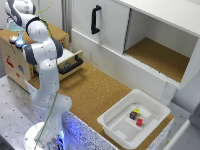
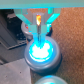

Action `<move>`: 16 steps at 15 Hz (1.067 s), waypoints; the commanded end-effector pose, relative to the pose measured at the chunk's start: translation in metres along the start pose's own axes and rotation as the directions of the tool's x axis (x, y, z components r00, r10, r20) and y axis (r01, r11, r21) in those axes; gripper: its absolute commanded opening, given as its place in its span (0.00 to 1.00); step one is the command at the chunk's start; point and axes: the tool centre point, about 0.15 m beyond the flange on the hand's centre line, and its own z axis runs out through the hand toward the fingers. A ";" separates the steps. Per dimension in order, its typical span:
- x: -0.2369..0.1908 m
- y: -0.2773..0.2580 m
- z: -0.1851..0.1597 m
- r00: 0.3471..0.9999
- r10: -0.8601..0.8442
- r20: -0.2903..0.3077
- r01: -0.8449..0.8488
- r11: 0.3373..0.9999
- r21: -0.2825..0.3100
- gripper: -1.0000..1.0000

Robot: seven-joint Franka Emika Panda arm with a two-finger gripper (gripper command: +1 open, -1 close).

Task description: Turn on the blue light lamp

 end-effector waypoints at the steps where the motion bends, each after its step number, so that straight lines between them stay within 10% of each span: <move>1: -0.005 -0.037 -0.081 0.999 0.012 -0.047 -0.023 0.969 -0.245 1.00; 16: 0.002 -0.028 -0.055 0.995 0.093 -0.028 -0.097 0.960 -0.262 1.00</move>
